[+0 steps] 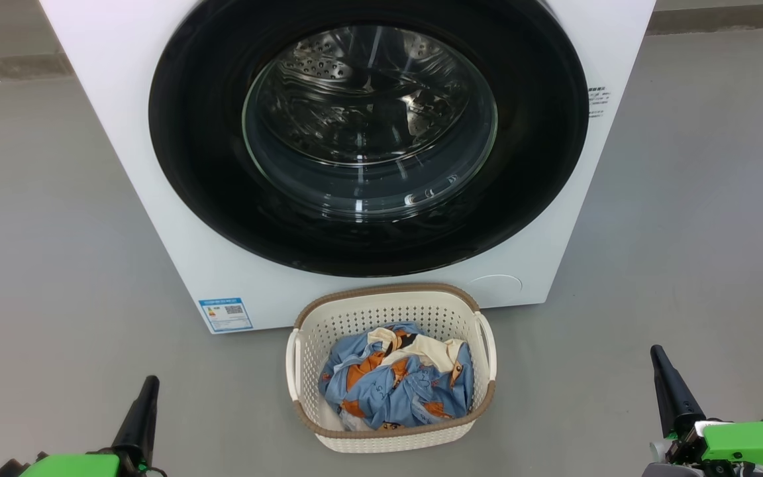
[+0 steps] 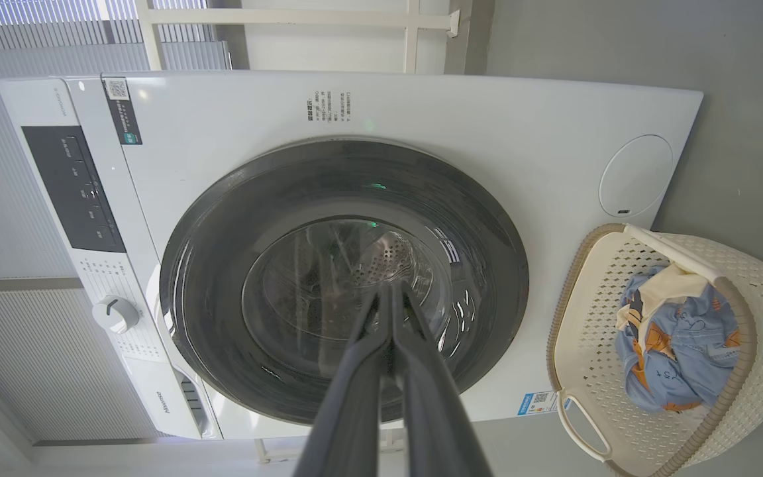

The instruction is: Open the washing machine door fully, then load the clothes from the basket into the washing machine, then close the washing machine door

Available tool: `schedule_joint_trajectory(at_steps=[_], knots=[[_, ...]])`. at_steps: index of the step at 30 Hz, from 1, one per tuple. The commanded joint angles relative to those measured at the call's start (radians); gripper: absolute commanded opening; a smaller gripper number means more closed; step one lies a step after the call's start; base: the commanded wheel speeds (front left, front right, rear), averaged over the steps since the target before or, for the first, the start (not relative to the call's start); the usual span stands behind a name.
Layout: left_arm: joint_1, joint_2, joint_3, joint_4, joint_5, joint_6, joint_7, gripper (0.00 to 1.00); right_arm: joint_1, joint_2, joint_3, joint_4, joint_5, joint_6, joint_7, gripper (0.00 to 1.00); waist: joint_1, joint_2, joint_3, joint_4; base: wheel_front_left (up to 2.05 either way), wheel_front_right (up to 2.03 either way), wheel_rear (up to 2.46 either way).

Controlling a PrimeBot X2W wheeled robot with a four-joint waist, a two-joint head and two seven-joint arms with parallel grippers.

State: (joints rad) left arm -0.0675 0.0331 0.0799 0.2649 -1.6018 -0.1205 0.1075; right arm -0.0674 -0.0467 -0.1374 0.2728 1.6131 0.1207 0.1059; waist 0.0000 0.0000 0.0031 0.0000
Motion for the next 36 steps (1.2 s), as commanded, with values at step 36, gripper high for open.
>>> schedule_joint_trajectory(at_steps=[36], knots=[[-0.041, 0.017, 0.034, -0.02, -0.006, -0.01, 0.006, 0.0, -0.041, -0.004, 0.023, -0.028, -0.005, 0.01, 0.008, 0.0, 0.0, 0.0, 0.0, 0.0, 0.0, 0.0, 0.0]])
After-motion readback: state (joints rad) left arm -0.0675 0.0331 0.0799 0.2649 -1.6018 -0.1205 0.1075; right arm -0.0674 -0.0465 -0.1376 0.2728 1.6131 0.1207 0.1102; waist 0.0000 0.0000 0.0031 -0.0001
